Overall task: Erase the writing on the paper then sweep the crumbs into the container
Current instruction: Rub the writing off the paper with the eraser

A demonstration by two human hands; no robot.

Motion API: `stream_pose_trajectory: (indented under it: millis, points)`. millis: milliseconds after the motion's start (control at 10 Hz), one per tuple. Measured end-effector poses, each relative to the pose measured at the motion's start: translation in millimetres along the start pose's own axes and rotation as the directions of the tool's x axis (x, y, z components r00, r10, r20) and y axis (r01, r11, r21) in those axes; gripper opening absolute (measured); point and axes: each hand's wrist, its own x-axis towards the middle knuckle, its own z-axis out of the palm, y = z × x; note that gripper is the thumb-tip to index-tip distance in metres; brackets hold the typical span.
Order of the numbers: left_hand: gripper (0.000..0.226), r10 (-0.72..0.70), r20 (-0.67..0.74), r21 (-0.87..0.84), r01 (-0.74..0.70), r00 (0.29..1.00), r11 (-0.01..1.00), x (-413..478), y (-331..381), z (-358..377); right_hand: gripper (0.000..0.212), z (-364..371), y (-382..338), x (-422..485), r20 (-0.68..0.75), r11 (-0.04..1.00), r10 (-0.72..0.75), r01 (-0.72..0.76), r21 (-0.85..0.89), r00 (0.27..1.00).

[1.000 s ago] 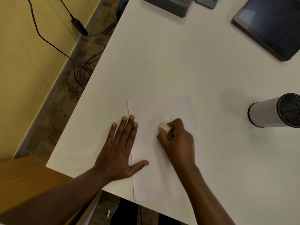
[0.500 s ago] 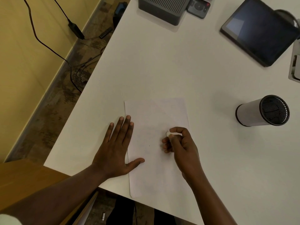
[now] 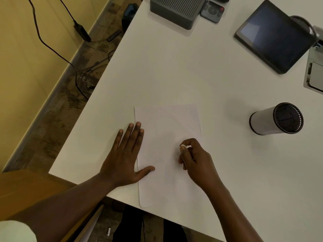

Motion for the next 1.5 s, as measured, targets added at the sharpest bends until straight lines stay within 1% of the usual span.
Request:
stream_pose_trajectory:
  millis: [200,400,600,700,800,900,1000,1100,1200,1400,1500]
  points:
    - [0.119,-0.006,0.009,-0.011,0.006,1.0,1.0,-0.1,-0.8,0.1,0.014,2.1,2.1,-0.1,-0.038,0.993,-0.074,0.07,-0.095,0.997]
    - [0.119,-0.007,0.011,-0.012,0.007,1.0,1.0,-0.3,-0.6,-0.3,0.026,2.1,1.2,0.1,0.008,0.99,-0.088,0.088,-0.112,0.996]
    - [0.12,-0.01,0.021,-0.008,0.01,1.0,1.0,-0.3,-0.9,-0.4,0.014,3.4,3.3,1.5,0.011,0.994,-0.057,0.058,-0.089,0.998]
    - [0.12,-0.008,0.02,-0.007,0.008,1.0,1.0,-0.3,-0.5,-0.7,0.013,1.2,3.4,1.4,-0.006,0.996,-0.041,0.04,-0.084,0.999]
    - [0.12,-0.008,0.021,-0.009,0.009,1.0,1.0,-0.1,-0.5,-0.6,0.014,-2.5,0.8,-0.7,0.006,0.997,-0.05,0.051,-0.064,0.999]
    - [0.12,-0.008,0.018,-0.006,0.008,1.0,1.0,-0.3,-0.8,-0.4,0.014,-6.2,-2.7,-5.1,0.037,0.992,-0.107,0.109,-0.066,0.994]
    - [0.119,-0.008,0.017,-0.006,0.008,1.0,1.0,-0.1,-0.7,-0.5,0.013,-5.8,-2.3,-6.5,0.033,0.991,-0.115,0.117,-0.068,0.993]
    - [0.119,-0.005,0.014,0.002,0.005,1.0,1.0,-0.2,-0.4,-0.7,0.013,-2.4,0.0,-4.8,0.01,0.998,-0.059,0.059,-0.037,0.998]
    - [0.12,-0.005,0.017,0.004,0.005,1.0,1.0,-0.1,-0.6,-0.5,0.015,-1.3,0.4,-4.0,0.009,0.998,-0.046,0.047,-0.029,0.999]
    - [0.12,-0.01,0.026,0.01,0.009,1.0,1.0,1.0,-1.2,0.3,0.019,-3.5,-1.3,-6.5,0.046,0.994,-0.113,0.112,0.007,0.993]
    - [0.12,-0.008,0.027,0.007,0.008,1.0,1.0,0.7,-1.0,0.5,0.018,-0.6,0.2,-3.7,0.013,0.997,-0.066,0.066,0.029,0.998]
